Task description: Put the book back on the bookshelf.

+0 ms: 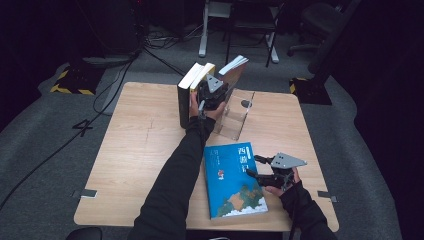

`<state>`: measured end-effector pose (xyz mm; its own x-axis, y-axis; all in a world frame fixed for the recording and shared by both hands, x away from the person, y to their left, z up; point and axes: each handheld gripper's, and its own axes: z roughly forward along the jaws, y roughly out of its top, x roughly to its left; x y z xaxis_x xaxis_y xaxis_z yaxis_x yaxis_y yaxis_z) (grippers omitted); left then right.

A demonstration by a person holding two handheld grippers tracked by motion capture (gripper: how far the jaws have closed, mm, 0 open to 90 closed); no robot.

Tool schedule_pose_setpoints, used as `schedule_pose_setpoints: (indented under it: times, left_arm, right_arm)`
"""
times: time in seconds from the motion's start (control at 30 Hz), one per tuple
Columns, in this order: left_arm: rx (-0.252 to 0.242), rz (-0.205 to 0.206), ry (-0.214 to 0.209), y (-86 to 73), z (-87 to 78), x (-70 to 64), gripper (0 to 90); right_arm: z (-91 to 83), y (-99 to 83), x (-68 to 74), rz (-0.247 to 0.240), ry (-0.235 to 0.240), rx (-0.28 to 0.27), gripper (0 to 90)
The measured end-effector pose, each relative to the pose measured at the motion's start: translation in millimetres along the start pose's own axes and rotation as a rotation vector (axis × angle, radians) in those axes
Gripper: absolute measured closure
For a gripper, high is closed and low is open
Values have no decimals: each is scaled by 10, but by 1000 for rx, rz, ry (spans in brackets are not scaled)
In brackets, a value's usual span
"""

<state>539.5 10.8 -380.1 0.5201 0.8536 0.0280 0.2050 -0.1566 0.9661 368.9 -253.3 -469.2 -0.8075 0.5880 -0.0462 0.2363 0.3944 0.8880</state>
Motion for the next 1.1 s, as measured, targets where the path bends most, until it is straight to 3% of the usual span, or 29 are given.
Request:
schedule_pose_setpoints:
  times: [0.13,0.27,0.53,0.63,0.83,0.9,1.1]
  left_arm:
    - [-5,-20,-5,-90,3,-1,734]
    - [3,1,-9,-97,-19,-15,731]
    - [-6,22,-10,-264,-176,-38,708]
    - [-10,-3,-23,-294,-221,6,705]
    - [-15,0,-21,-303,-251,35,702]
    - [-17,-22,-31,-308,-274,46,691]
    - [-9,-8,-31,-376,-373,88,627]
  right_arm:
    - [0,0,5,-4,0,1,380]
    - [1,-5,-2,-2,0,1,382]
    - [-26,-14,-13,-13,-10,7,384]
    - [-28,-16,-18,-4,-14,6,386]
    - [-2,-23,-4,-10,-12,21,387]
    - [0,-28,-8,-9,-11,22,387]
    - [7,-39,-16,-8,-13,36,387]
